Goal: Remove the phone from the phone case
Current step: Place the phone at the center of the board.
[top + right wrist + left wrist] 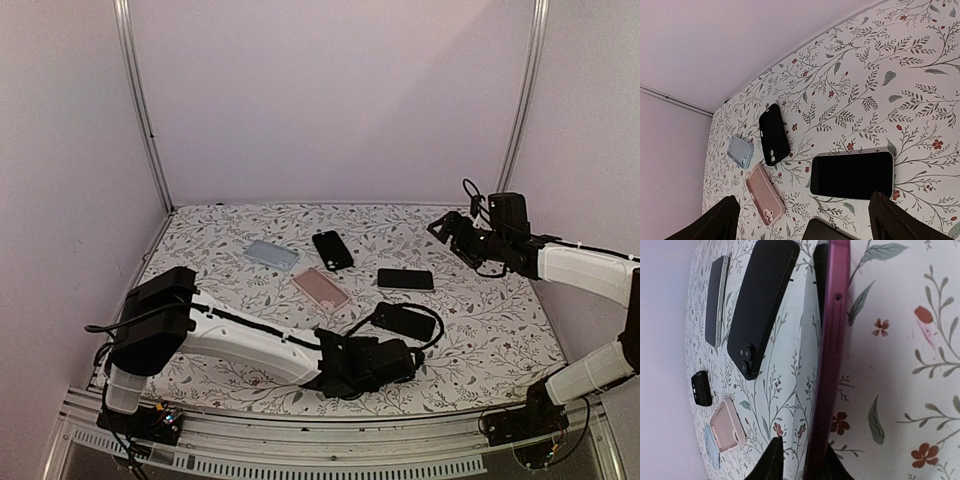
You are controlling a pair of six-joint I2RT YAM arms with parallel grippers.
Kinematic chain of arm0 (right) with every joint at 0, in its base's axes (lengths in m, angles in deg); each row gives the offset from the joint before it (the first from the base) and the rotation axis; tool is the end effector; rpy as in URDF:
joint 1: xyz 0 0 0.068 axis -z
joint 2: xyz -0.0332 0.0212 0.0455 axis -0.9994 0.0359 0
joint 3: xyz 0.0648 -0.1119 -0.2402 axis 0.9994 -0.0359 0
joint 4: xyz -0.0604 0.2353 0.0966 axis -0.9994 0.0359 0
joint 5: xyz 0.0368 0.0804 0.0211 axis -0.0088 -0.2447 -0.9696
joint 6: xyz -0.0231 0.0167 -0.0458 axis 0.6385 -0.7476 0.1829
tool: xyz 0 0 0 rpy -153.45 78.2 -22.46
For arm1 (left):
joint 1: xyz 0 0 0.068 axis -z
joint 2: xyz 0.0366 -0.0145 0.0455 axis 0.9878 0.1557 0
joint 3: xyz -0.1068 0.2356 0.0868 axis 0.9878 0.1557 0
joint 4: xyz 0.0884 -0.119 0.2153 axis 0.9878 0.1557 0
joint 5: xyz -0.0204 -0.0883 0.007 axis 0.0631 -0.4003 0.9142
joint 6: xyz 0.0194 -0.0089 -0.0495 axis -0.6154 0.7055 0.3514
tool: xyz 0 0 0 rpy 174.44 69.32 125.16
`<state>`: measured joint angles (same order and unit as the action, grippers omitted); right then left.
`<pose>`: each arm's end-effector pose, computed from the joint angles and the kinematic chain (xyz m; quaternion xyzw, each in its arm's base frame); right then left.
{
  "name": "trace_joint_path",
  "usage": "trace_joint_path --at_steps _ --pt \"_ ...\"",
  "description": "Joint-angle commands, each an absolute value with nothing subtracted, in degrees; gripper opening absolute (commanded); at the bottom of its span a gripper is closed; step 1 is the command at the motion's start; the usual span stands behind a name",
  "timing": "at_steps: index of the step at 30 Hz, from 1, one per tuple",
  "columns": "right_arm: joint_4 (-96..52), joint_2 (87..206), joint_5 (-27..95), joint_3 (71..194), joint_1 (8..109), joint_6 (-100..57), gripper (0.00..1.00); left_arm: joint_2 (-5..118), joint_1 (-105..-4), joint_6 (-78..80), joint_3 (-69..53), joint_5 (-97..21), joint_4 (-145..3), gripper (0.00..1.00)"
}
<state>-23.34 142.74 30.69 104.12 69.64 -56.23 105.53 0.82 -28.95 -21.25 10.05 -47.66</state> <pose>0.2816 0.1004 0.2474 0.1246 0.8520 0.3213 0.3942 0.0860 -0.4398 0.1331 0.6431 0.6483 0.1557 0.3767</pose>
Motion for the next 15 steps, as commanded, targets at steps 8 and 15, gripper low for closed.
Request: trace_joint_path --at_steps 8,15 --pt "-23.95 141.79 29.83 103.85 69.87 -56.83 0.93 97.13 1.20 -21.89 -18.14 1.78 -45.80 0.26" --pt "-24.08 142.39 29.06 103.68 69.89 -56.97 0.93 95.37 0.74 -18.76 -17.00 -1.23 -44.74 0.26"
